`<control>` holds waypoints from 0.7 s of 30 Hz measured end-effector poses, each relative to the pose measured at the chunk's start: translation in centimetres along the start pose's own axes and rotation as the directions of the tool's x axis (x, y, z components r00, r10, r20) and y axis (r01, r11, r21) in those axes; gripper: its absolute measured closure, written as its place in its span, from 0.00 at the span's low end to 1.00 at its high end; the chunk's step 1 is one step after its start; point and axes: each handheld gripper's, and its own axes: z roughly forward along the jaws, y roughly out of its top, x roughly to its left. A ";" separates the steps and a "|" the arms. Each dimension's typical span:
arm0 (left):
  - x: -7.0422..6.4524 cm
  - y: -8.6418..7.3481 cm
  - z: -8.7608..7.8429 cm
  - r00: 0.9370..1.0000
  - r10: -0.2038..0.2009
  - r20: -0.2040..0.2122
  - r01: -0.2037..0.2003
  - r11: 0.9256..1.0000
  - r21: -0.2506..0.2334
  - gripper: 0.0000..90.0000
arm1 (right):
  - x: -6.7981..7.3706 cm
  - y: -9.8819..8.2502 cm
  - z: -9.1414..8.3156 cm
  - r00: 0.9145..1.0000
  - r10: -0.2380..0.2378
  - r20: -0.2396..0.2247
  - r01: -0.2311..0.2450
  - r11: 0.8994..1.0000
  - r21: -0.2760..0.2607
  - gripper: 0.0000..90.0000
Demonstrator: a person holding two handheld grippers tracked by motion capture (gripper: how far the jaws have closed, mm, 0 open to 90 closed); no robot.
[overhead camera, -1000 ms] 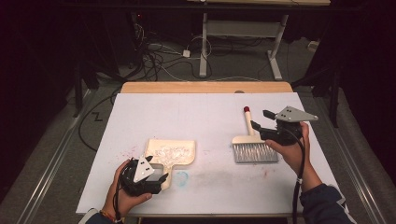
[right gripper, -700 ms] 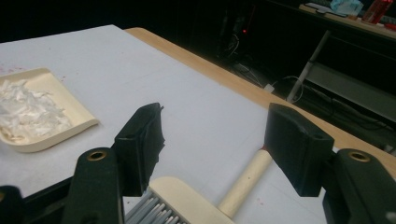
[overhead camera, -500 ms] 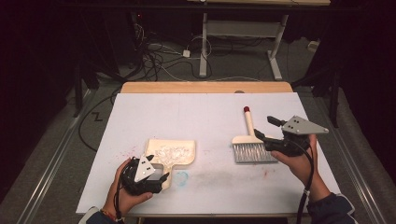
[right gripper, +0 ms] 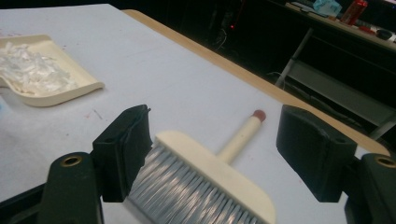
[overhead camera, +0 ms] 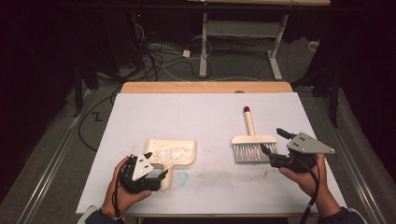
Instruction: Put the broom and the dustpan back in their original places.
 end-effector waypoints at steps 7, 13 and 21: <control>0.0 0.0 -0.1 1.000 0.016 -0.005 -0.016 1.000 -0.005 0.22 | 1.0 -2.7 -0.5 1.000 0.006 0.001 -0.006 1.000 -0.001 0.25; -0.2 -0.2 -0.1 1.000 0.018 -0.002 -0.018 1.000 0.005 0.21 | 1.8 -4.9 -1.0 1.000 -0.019 0.019 0.018 0.999 0.034 0.25; -0.4 0.0 0.2 0.999 0.037 -0.003 -0.037 0.999 0.016 0.21 | 2.3 -6.1 -1.5 1.000 -0.016 0.017 0.016 0.999 0.047 0.25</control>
